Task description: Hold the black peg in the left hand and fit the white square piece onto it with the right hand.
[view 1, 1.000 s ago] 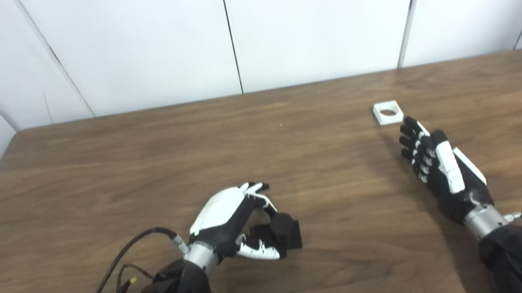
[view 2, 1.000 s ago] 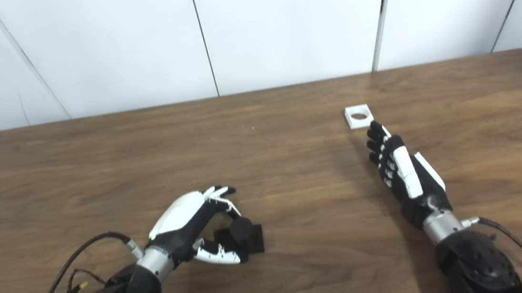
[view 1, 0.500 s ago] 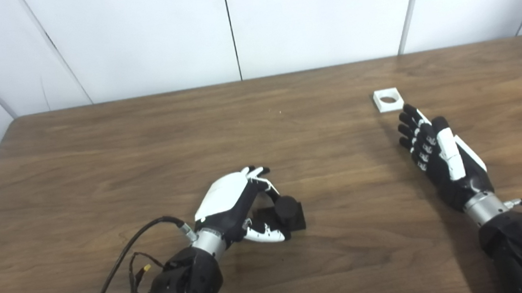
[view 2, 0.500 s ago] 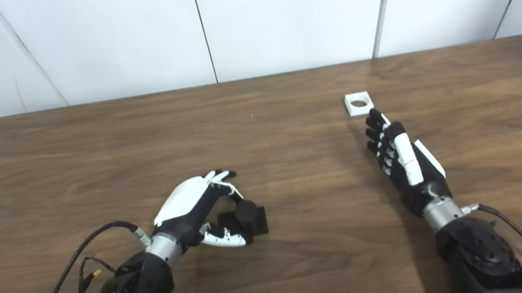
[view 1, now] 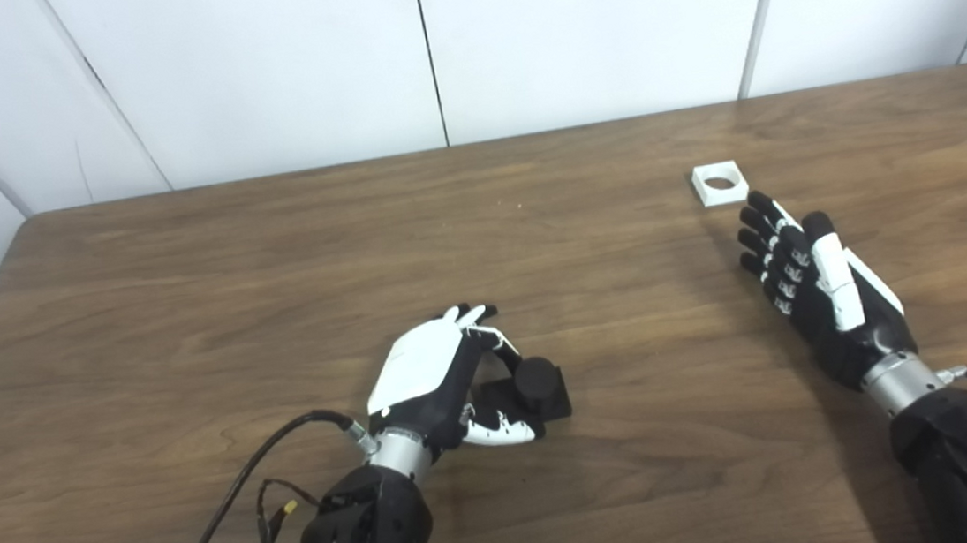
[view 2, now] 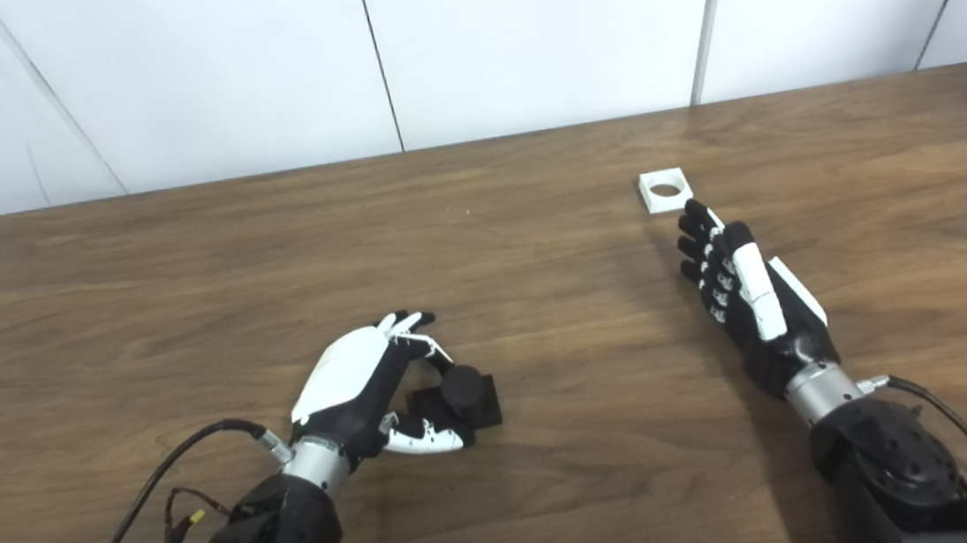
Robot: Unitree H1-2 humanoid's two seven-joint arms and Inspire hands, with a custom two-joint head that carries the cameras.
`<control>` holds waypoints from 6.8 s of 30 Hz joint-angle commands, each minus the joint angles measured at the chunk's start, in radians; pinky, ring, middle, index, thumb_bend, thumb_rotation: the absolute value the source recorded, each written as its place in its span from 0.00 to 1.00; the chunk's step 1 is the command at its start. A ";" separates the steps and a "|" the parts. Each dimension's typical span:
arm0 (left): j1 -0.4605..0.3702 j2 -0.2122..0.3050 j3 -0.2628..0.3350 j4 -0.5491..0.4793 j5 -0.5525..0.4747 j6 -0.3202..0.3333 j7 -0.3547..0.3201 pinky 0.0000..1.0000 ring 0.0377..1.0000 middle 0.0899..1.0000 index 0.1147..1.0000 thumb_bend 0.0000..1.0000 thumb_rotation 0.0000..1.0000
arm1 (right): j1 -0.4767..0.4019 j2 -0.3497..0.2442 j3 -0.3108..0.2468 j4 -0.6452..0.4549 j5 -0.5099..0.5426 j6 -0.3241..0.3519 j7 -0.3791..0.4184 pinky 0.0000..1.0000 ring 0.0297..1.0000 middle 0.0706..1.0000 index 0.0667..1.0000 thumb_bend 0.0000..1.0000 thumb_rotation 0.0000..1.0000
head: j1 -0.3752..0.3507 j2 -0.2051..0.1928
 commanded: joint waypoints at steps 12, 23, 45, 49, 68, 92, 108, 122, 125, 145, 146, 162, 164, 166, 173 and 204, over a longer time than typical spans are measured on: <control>0.000 0.012 0.000 -0.005 -0.030 0.003 -0.061 1.00 1.00 0.95 0.43 0.49 0.08 | -0.013 0.008 -0.005 -0.061 0.006 -0.011 -0.001 1.00 1.00 1.00 1.00 0.66 1.00 | -0.053 -0.002; -0.007 0.023 -0.006 -0.001 -0.037 -0.002 -0.064 1.00 1.00 0.95 0.43 0.49 0.08 | -0.008 0.009 0.005 -0.059 -0.020 -0.022 -0.005 1.00 1.00 1.00 1.00 0.67 1.00 | -0.055 -0.007; 0.023 0.068 0.011 0.005 -0.120 -0.035 -0.006 1.00 1.00 0.95 0.43 0.49 0.08 | 0.007 0.046 0.038 -0.068 -0.079 -0.032 -0.028 1.00 1.00 1.00 1.00 0.64 1.00 | -0.212 -0.116; 0.024 0.078 0.008 0.007 -0.125 -0.039 0.000 1.00 1.00 0.95 0.43 0.49 0.08 | 0.007 0.052 0.038 -0.066 -0.083 -0.029 -0.031 1.00 1.00 1.00 1.00 0.64 1.00 | -0.221 -0.122; 0.024 0.077 0.003 0.025 -0.131 -0.048 0.038 1.00 1.00 0.94 0.43 0.49 0.08 | -0.014 0.031 0.027 -0.071 -0.085 -0.029 -0.026 1.00 1.00 1.00 1.00 0.64 1.00 | -0.185 -0.131; 0.025 0.078 -0.003 0.032 -0.124 -0.048 0.058 1.00 1.00 0.94 0.43 0.50 0.08 | -0.235 -0.121 0.039 -0.108 -0.362 0.083 -0.063 1.00 1.00 1.00 0.93 0.70 0.47 | -0.169 -0.128; 0.025 0.075 -0.009 0.034 -0.120 -0.042 0.069 1.00 1.00 0.94 0.43 0.50 0.08 | -0.376 -0.321 0.188 0.003 -0.669 0.063 0.011 1.00 1.00 1.00 0.92 0.77 0.35 | -0.161 -0.129; 0.028 0.073 -0.009 0.035 -0.119 -0.039 0.075 0.99 1.00 0.93 0.43 0.50 0.08 | -0.498 -0.381 0.246 0.141 -0.788 0.008 0.046 1.00 1.00 1.00 0.87 0.83 0.28 | -0.156 -0.128; 0.029 0.071 -0.008 0.031 -0.122 -0.034 0.072 1.00 1.00 0.94 0.43 0.50 0.08 | -0.526 -0.391 0.264 0.170 -0.812 -0.009 0.064 1.00 1.00 1.00 0.86 0.84 0.30 | -0.156 -0.128; 0.028 0.060 -0.014 0.038 -0.119 -0.036 0.082 1.00 1.00 0.93 0.43 0.50 0.08 | -0.691 -0.381 0.373 0.280 -0.928 0.018 0.217 1.00 1.00 0.98 0.73 0.87 0.21 | -0.168 -0.123; 0.027 0.060 -0.015 0.039 -0.118 -0.037 0.083 1.00 1.00 0.93 0.43 0.50 0.08 | -0.697 -0.381 0.378 0.289 -0.934 0.017 0.222 1.00 1.00 0.98 0.72 0.88 0.21 | -0.168 -0.125; 0.026 0.057 -0.021 0.034 -0.106 -0.030 0.076 0.99 1.00 0.93 0.43 0.50 0.08 | -0.763 -0.370 0.435 0.426 -0.971 -0.019 0.250 1.00 1.00 1.00 0.75 0.92 0.22 | -0.154 -0.123; 0.028 0.055 -0.020 0.032 -0.108 -0.030 0.077 0.99 1.00 0.93 0.43 0.50 0.08 | -0.770 -0.366 0.435 0.447 -0.971 -0.028 0.242 1.00 1.00 1.00 0.75 0.91 0.22 | -0.154 -0.123; 0.031 0.054 -0.021 0.032 -0.105 -0.030 0.079 1.00 1.00 0.93 0.43 0.50 0.08 | -0.774 -0.362 0.434 0.460 -0.972 -0.032 0.235 1.00 1.00 1.00 0.76 0.91 0.21 | -0.156 -0.124; 0.032 0.044 -0.024 0.037 -0.100 -0.032 0.084 0.99 1.00 0.94 0.43 0.50 0.08 | -0.786 -0.357 0.434 0.502 -0.971 -0.048 0.222 1.00 1.00 0.99 0.75 0.90 0.23 | -0.155 -0.125; 0.030 0.024 -0.017 0.047 -0.093 -0.032 0.090 1.00 1.00 0.93 0.43 0.50 0.08 | -0.845 -0.327 0.472 0.624 -0.978 -0.076 0.222 1.00 1.00 0.97 0.71 0.86 0.22 | -0.143 -0.122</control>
